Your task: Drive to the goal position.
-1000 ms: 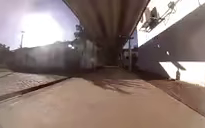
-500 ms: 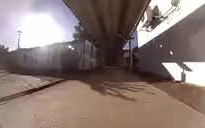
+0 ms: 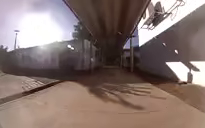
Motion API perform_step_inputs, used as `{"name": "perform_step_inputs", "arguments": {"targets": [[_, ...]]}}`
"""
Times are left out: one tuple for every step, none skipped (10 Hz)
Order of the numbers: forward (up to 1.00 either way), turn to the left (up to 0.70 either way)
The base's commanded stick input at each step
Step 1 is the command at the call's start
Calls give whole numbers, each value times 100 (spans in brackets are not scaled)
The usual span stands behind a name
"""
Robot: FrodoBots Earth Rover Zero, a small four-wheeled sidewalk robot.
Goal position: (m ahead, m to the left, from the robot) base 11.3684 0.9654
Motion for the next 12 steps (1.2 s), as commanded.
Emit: {"name": "perform_step_inputs", "arguments": {"targets": [[70,-35],[70,0],[70,0],[70,0],[70,0],[70,0],[70,0],[70,0],[70,0],[70,0],[70,0],[70,0]]}}
